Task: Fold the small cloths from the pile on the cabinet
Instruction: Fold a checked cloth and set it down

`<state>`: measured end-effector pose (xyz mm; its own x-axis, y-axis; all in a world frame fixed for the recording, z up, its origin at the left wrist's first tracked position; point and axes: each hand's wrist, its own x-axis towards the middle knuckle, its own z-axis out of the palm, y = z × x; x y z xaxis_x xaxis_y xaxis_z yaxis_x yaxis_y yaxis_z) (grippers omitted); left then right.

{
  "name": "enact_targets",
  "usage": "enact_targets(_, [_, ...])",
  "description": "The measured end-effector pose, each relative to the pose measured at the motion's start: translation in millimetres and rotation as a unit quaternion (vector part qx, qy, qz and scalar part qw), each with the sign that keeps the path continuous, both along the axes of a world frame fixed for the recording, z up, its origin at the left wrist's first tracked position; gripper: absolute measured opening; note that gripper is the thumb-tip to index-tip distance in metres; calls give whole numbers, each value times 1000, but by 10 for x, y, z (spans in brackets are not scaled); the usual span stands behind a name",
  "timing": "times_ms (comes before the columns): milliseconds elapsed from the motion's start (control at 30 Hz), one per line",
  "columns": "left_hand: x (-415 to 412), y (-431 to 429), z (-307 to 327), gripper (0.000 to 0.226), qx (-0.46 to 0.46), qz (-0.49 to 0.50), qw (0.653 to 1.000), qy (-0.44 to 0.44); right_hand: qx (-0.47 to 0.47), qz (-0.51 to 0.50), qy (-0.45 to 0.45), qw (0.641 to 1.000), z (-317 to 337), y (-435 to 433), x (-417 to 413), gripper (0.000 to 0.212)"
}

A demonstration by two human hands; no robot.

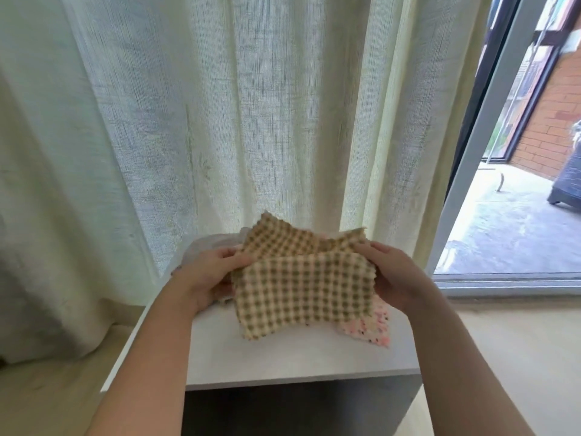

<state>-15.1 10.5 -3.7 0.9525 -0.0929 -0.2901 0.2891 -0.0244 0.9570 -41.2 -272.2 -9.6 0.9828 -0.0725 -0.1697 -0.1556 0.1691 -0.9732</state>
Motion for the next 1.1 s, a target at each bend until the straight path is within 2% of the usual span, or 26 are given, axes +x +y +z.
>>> enact_targets(100, [82, -43, -186, 28, -32, 17, 997, 66, -17, 58, 44, 997, -69, 2, 15, 44])
enact_targets(133, [98, -66, -244, 25, -44, 28, 995, 84, -35, 73, 55, 995, -80, 6, 21, 42])
enact_targets(233, [107, -112, -348, 26, -46, 78, 989, 120, -66, 72, 71, 993, -157, 4, 62, 16])
enact_targets(300, [127, -100, -411, 26, -34, 86, 988, 122, -65, 49, 89, 993, -217, 7, 82, 12])
enact_targets(467, [95, -82, -439, 22, 55, 17, 994, 94, -79, 30, 102, 991, -328, 50, 62, 19])
enact_targets(600, [57, -48, -414, 21, -6, 8, 996, 86, -79, 75, 110, 988, -287, 24, 7, 26])
enact_targets(667, [30, -28, -297, 23, -62, -12, 997, 50, -39, 100, 65, 992, -141, -36, -40, 32])
enact_targets(733, [-28, 2, -112, 24, -110, -26, 993, -16, 30, 113, -21, 993, 55, -117, -109, 39])
enact_targets(800, [-96, 69, 48, 25, -174, -19, 979, -107, 67, 109, -117, 985, 221, -162, -195, 31])
enact_targets(833, [-123, 112, 82, 25, -196, -18, 970, -145, 55, 105, -154, 981, 236, -182, -211, 26])
enact_targets(867, [-166, 144, 102, 26, -199, -22, 964, -174, 25, 95, -180, 979, 223, -194, -212, 32])
enact_targets(900, [-188, 164, 85, 29, -175, -27, 966, -189, -18, 82, -195, 977, 178, -194, -198, 47])
enact_targets(967, [-196, 169, 6, 46, -107, -35, 974, -195, -81, 63, -216, 971, 78, -173, -182, 65])
enact_targets(1033, [-179, 143, -43, 59, -75, -35, 978, -190, -101, 45, -230, 967, 7, -155, -159, 67])
enact_targets(1100, [-164, 116, -21, 59, -67, -39, 976, -204, -111, 20, -243, 963, 2, -142, -150, 70])
